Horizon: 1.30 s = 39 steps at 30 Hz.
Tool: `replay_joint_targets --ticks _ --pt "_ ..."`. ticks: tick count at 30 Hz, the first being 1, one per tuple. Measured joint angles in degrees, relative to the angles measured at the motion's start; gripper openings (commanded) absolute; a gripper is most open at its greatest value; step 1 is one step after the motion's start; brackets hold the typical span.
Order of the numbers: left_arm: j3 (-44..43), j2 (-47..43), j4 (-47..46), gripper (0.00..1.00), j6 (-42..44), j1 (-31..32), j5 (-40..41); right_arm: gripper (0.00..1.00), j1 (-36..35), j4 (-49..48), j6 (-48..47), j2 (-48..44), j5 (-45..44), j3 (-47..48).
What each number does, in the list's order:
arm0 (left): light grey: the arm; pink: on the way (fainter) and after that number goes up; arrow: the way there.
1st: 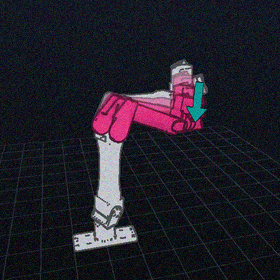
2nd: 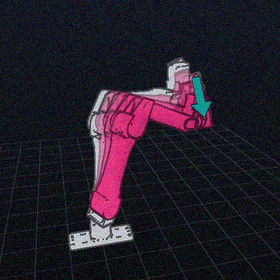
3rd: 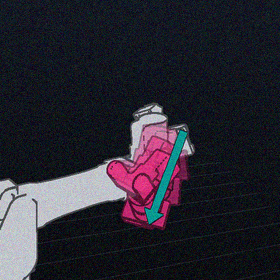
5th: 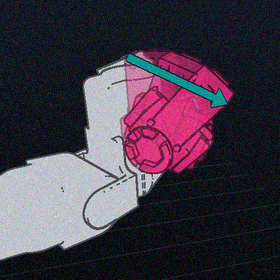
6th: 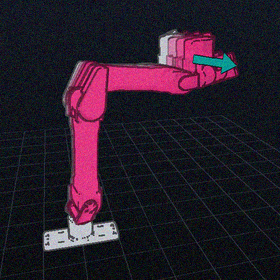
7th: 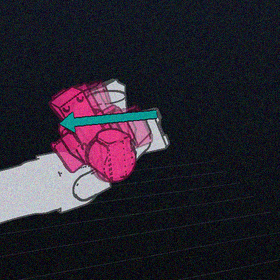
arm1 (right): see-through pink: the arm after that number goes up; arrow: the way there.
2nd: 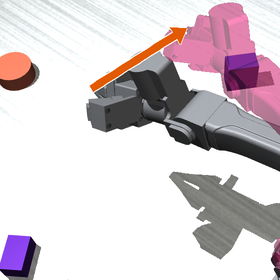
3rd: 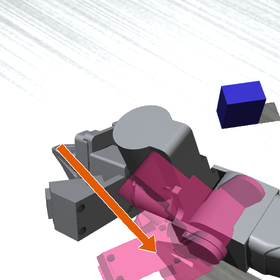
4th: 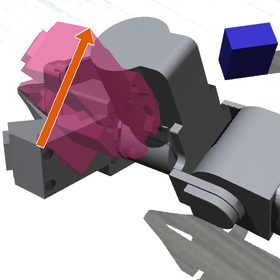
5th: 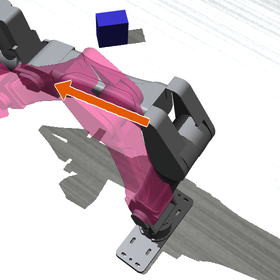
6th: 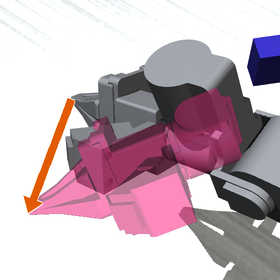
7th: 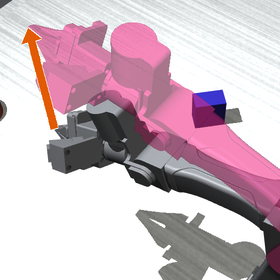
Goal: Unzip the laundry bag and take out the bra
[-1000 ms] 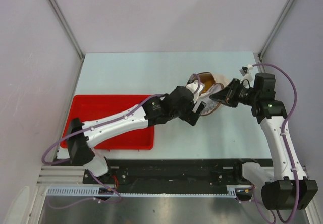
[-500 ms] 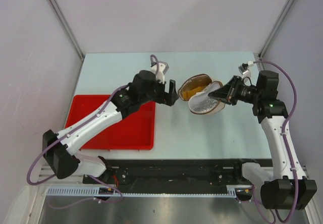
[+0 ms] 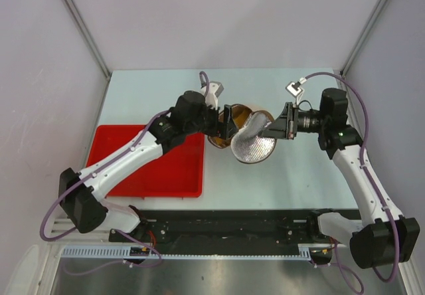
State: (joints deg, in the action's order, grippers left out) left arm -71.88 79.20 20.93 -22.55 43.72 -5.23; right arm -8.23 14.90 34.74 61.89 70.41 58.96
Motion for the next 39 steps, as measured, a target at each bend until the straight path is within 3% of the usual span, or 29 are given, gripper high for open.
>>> replay_joint_targets --ticks 14,25,27,34,39 --pt "9.4 -3.76 -8.24 0.67 -7.19 0.13 -5.62 0.0 -1.29 0.59 -5.46 3.23 1.9 -3.23" --pt "9.79 -1.86 -11.82 0.61 -16.48 0.02 2.78 0.0 -1.29 0.31 -5.73 3.19 1.92 -3.8" --pt "9.53 -0.33 -11.85 0.61 -17.05 0.02 3.45 0.0 -1.31 0.2 -5.68 3.19 1.92 -3.8" --pt "9.49 9.05 -11.39 0.79 -17.49 0.02 4.94 0.0 -1.31 -0.24 -5.11 3.19 1.92 -3.8" --pt "9.2 13.6 -11.23 0.81 -17.27 0.04 4.63 0.0 -1.31 -0.28 -4.74 3.17 1.92 -3.8"
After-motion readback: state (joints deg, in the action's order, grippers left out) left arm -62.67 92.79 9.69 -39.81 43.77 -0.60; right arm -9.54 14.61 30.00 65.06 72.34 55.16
